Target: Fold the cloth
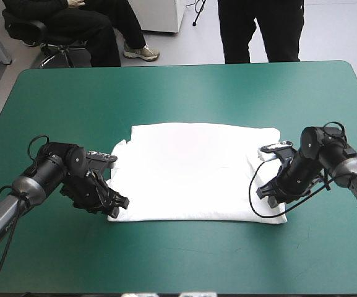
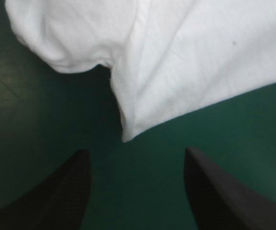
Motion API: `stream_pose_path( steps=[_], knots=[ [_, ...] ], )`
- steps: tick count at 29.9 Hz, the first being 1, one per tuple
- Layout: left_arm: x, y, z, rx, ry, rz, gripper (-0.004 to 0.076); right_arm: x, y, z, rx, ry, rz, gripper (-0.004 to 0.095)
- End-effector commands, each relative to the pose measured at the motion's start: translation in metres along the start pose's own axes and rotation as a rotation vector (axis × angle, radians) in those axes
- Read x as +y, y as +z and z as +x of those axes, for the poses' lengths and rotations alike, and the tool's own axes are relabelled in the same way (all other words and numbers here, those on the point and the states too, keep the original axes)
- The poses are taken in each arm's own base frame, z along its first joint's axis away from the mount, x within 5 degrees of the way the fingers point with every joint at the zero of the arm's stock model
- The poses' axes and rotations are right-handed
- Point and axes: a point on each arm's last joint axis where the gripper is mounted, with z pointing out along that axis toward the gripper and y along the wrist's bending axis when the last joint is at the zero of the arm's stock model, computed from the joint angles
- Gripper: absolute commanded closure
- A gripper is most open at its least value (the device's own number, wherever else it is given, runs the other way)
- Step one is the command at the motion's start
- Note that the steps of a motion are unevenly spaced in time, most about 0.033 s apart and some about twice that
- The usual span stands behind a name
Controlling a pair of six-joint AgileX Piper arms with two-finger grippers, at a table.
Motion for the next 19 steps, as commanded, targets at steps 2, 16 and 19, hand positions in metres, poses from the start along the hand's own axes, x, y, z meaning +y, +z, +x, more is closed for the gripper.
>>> stream_pose_path(
  steps=[2, 16, 19],
  knots=[
    [-0.006, -0.049, -0.004, -0.145, 0.015, -0.033, 0.0243, 0.003, -0.045, -0.004, -0.123, -0.007, 0.057, 0.0340],
    [0.023, -0.139, -0.034, -0.485, -0.099, -0.341, 0.0243, 0.000, -0.147, -0.039, -0.625, 0.043, 0.262, 0.0340],
    [0.029, -0.123, -0.047, -0.462, -0.125, -0.298, 0.0243, 0.000, -0.146, -0.039, -0.625, 0.042, 0.262, 0.0341]
  ],
)
